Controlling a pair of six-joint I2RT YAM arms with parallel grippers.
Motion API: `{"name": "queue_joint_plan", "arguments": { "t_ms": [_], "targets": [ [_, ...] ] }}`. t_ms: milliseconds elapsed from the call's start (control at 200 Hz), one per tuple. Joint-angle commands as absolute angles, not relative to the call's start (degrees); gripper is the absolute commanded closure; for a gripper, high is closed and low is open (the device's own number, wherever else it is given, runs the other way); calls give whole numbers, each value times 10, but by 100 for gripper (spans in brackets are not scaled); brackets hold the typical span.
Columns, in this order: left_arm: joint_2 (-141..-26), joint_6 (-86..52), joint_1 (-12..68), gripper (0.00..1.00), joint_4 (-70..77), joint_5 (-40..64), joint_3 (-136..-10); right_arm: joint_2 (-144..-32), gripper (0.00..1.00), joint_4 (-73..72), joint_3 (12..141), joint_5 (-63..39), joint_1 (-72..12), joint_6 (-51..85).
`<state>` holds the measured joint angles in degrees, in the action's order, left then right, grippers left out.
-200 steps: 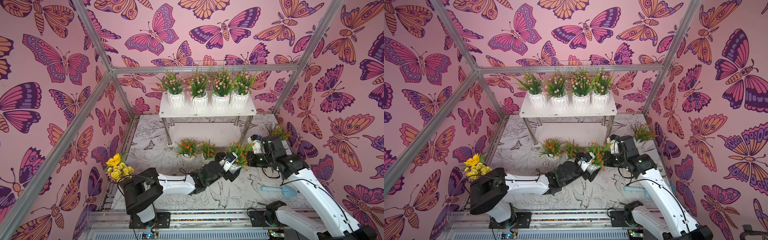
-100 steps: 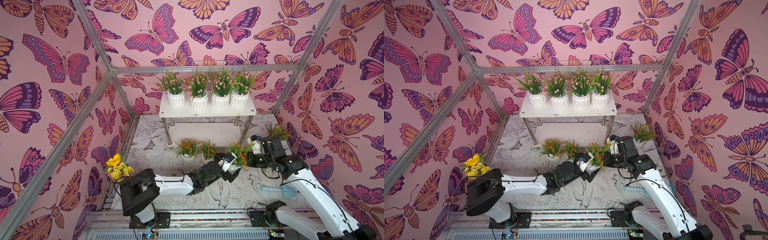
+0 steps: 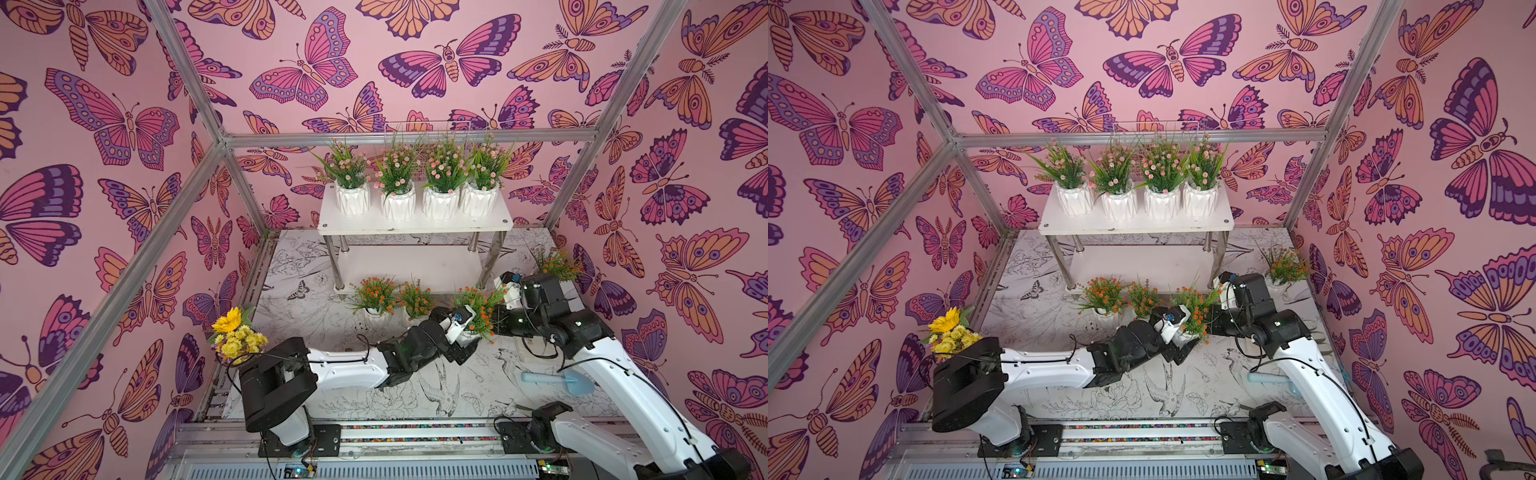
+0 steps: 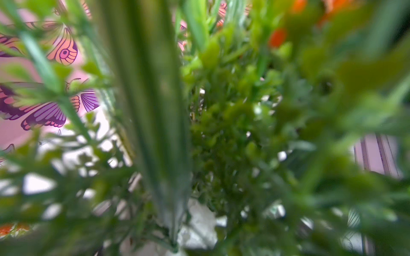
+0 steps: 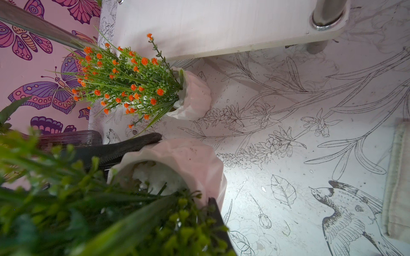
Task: Place the baby's breath potted plants on the rack by color
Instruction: Place the baby's breath potted plant on the rack.
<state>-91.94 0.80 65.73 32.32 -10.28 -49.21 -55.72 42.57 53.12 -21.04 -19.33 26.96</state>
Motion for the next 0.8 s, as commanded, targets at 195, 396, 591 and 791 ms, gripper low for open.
{"name": "queue_joint_plan", "arguments": {
  "t_ms": [195, 396, 591, 791],
  "targets": [
    [-916, -16, 641, 45, 281, -96, -524, -547, 94, 409, 535, -196, -192, 265],
    [-916, -28, 630, 58, 282, -74, -527, -535, 91, 418, 533, -180, -187, 265],
    [-916, -33, 626, 62, 282, -67, -529, -524, 83, 424, 530, -169, -181, 266],
    [-916, -35, 621, 63, 282, -59, -532, -512, 79, 433, 531, -169, -162, 266]
  ]
}}
